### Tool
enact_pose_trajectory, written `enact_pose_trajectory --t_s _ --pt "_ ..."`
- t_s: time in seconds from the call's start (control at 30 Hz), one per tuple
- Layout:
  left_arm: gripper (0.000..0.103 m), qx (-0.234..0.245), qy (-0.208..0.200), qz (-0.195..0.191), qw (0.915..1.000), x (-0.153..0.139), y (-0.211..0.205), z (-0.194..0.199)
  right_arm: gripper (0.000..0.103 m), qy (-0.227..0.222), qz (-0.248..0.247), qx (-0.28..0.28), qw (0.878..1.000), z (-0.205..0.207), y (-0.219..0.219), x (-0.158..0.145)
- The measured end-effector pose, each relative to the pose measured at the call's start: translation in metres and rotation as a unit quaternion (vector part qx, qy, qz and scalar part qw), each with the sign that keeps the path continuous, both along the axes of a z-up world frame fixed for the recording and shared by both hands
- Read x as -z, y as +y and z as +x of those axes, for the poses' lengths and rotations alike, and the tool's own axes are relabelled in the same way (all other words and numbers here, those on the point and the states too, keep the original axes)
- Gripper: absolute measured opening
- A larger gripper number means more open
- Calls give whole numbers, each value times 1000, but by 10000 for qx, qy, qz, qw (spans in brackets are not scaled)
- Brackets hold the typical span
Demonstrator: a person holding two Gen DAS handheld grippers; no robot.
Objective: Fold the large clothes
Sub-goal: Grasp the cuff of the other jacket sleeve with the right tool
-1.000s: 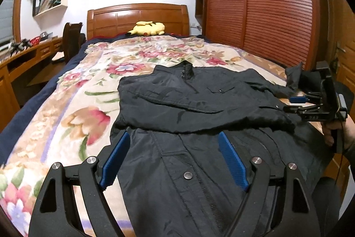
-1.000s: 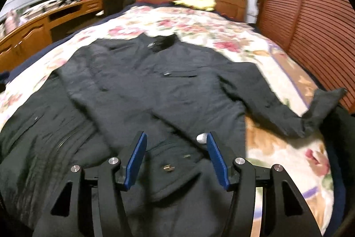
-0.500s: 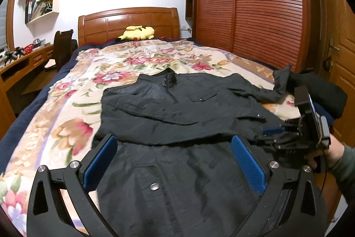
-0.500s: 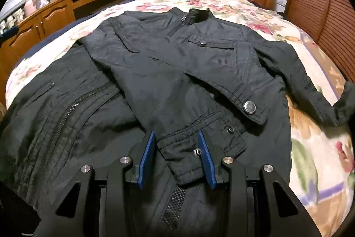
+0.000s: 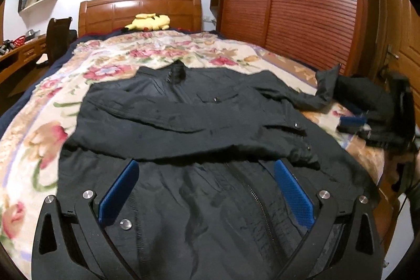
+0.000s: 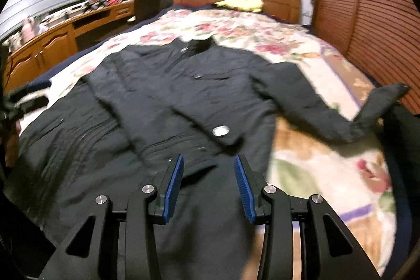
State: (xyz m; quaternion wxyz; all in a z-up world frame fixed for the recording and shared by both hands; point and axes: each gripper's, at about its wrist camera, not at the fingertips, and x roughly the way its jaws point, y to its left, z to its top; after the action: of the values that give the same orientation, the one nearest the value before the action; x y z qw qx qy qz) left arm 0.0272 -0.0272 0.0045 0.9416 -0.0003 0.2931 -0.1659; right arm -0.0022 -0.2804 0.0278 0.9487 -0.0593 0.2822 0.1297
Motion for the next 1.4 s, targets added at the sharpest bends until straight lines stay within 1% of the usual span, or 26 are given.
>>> enact_pose_trajectory --t_s 0.07,0.1,0.13,0.2,0.33,0.5,0.63,0.73,0.87,0.97,1.03,1.13,1.2,1.23,1.3,1.37,1.4 --pt "103 14 74 72 9999 9 -4 2 42 -68 36 196 9998 2 -12 -4" --pt "103 28 109 102 9999 12 -6 3 45 -91 59 284 9995 2 -16 -6" --pt "103 48 152 141 9998 16 -8 4 53 -99 91 362 9993 4 -20 -8" --pt "103 64 193 197 9996 22 -10 4 58 -109 212 516 9984 7 -31 -12" --pt "103 95 240 320 9992 29 -15 3 60 -134 231 870 9959 22 -42 -21" --pt "103 99 196 401 9990 32 -16 1 60 -233 107 1366 9903 40 -64 -37" --pt "103 97 185 397 9990 32 -16 1 60 -288 163 1744 9841 54 -80 -53" --pt "103 92 175 400 9990 32 -16 1 60 -257 201 2057 9781 67 -92 -58" --pt "103 117 195 398 9989 32 -16 2 60 -112 480 2410 9693 87 -104 -56" --pt "103 132 216 391 9989 31 -16 3 60 -35 405 2553 9660 101 -105 -54" --pt "103 148 210 384 9989 31 -17 3 60 35 463 2588 9648 109 -106 -56" --pt "103 151 200 384 9989 31 -17 3 60 255 744 2634 9615 122 -112 -54" --pt "103 164 191 379 9990 31 -18 3 60 359 654 2700 9600 131 -109 -52" --pt "103 168 193 378 9990 32 -17 2 59 437 585 2757 9585 135 -105 -49" --pt "103 179 201 379 9989 33 -17 3 55 540 582 2769 9576 143 -103 -46" --pt "103 189 209 378 9989 33 -18 3 52 633 464 2909 9535 151 -99 -41" --pt "103 194 213 375 9989 33 -18 4 45 657 425 2945 9524 154 -100 -42"
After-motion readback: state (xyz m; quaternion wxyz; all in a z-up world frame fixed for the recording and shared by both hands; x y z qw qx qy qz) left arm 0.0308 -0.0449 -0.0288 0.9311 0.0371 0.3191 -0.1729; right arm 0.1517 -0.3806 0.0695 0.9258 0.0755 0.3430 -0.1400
